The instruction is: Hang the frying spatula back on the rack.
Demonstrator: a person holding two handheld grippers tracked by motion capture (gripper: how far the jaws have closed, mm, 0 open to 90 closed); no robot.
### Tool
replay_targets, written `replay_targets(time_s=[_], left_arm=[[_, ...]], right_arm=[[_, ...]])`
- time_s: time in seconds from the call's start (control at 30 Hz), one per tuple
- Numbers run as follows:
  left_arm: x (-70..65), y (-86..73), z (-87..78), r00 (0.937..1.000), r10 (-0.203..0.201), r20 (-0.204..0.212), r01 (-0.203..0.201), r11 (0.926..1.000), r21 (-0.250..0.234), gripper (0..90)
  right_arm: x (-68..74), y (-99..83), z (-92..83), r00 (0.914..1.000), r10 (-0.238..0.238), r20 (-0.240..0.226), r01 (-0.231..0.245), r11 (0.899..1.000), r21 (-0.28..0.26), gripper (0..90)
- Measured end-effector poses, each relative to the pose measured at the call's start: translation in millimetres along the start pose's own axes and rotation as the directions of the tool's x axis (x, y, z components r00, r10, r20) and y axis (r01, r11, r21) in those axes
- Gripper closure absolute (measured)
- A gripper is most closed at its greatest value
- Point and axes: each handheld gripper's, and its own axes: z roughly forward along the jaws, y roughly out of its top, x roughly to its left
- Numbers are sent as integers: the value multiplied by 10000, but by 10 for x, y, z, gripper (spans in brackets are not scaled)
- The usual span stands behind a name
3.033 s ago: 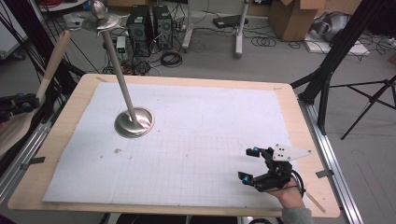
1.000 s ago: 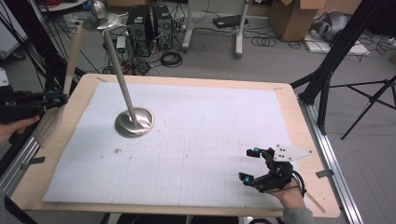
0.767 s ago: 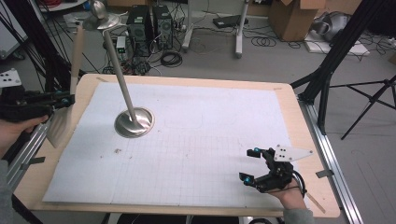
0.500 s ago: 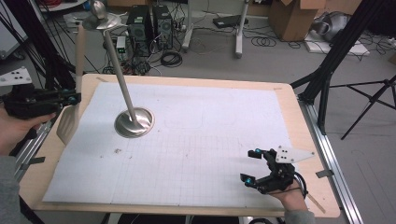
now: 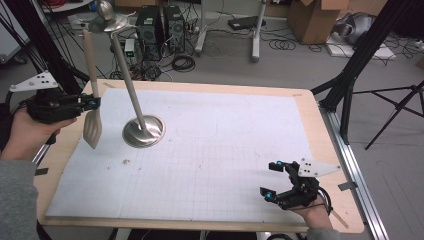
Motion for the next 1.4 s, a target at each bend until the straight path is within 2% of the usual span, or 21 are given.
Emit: replay_targets(time_s=[0.2, 0.47, 0.53, 0.67, 0.87, 0.9, 1.07, 1.13, 1.2, 1.27, 1.4], left_arm=[[26, 25, 119, 10000, 37, 92, -38, 10000, 27, 767], [44, 31, 188, 9999, 107, 21, -107, 9999, -47, 767], [38, 33, 219, 9998, 26, 181, -24, 9999, -98, 767], [21, 44, 257, 9997, 118, 199, -116, 9999, -82, 766], [1, 39, 254, 9996, 278, -56, -279, 9995, -116, 757], [-4, 33, 251, 9997, 246, -78, -247, 9994, -240, 751], [7, 6, 185, 9997, 125, -194, -140, 9969, -772, 608], [-3, -11, 166, 9996, 208, -173, -222, 9962, -841, 522], [-25, -35, 156, 9995, 250, 175, -237, 9971, -722, 465], [-48, -60, 147, 9978, 548, 370, -526, 9970, -571, 399], [-94, -107, 159, 9947, 533, 880, -503, 9981, -359, 260]], right_arm=[[21, -8, -30, 9999, 50, 112, -50, 10000, 18, 76], [20, -39, -68, 9997, 68, 239, -69, 10000, 60, 76], [21, -42, -80, 9996, 20, 290, -21, 10000, 42, 76], [34, -50, -101, 9994, 114, 336, -116, 9999, 62, 76], [33, -53, -104, 9993, 103, 352, -106, 9999, 87, 76], [34, -52, -102, 9993, 119, 354, -122, 9999, 85, 76], [29, -50, -85, 9993, 110, 354, -117, 9998, 175, 76], [23, -45, -79, 9994, 103, 345, -109, 9998, 173, 76], [13, -37, -72, 9993, 35, 378, -41, 9999, 146, 76], [4, -33, -62, 9992, 76, 404, -81, 9999, 112, 76], [-13, -24, -25, 9996, 18, 296, -23, 9998, 178, 76]])
